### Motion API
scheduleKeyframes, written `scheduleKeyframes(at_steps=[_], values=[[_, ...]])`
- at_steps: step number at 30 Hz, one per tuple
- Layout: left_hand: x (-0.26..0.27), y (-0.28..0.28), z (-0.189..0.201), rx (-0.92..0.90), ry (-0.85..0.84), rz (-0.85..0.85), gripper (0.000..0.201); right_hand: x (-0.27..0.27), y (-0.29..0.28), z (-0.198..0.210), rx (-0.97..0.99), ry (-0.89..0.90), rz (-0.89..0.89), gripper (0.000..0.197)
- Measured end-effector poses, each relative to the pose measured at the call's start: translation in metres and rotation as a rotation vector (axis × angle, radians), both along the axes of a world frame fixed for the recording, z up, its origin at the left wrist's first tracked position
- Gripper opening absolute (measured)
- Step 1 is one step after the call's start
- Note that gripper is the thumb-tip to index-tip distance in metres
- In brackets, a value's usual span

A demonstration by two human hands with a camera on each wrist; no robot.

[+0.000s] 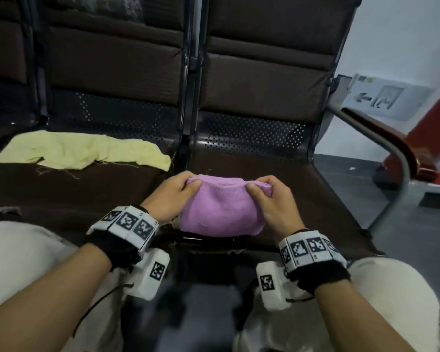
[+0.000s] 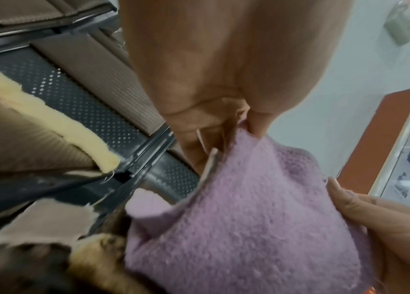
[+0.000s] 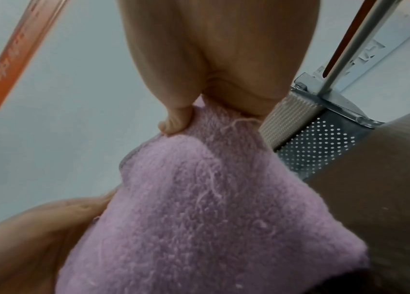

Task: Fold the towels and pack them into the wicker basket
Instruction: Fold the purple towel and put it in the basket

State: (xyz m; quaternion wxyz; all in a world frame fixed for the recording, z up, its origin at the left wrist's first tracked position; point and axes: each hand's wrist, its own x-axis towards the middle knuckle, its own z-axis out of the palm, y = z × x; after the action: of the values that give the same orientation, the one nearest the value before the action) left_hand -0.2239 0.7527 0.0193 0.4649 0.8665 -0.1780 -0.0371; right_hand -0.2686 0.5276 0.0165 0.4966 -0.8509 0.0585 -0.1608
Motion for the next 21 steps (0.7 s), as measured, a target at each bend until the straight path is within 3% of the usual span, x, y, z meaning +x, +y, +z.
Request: scheduleKeyframes(at_steps=[3,6,13,16,18,21], values=[[0.001,0.0,-0.015,0.032,0.095,-0.028,0.027,-0.001,-0.003,-0.007,-0.05,0.03,0.003,0.018],[0.015,-0.004,-0.023,-0.023,0.178,0.003,0.016,0.013,-0.008,-0.012,-0.117,0.083,0.011,0.02],[0.083,-0.016,-0.027,-0.077,0.084,0.094,0.016,0.086,-0.018,-0.016,-0.183,0.142,0.021,0.013],[0.118,-0.022,-0.037,-0.07,0.08,0.128,0.016,0.12,-0.023,-0.023,-0.252,0.194,0.025,0.019],[0.134,-0.026,-0.049,-0.026,0.151,0.157,0.022,0.131,-0.025,-0.031,-0.338,0.286,0.057,0.03],[0.14,-0.025,-0.067,0.126,0.258,0.157,0.048,0.129,-0.028,-0.041,-0.535,0.331,0.177,0.034]])
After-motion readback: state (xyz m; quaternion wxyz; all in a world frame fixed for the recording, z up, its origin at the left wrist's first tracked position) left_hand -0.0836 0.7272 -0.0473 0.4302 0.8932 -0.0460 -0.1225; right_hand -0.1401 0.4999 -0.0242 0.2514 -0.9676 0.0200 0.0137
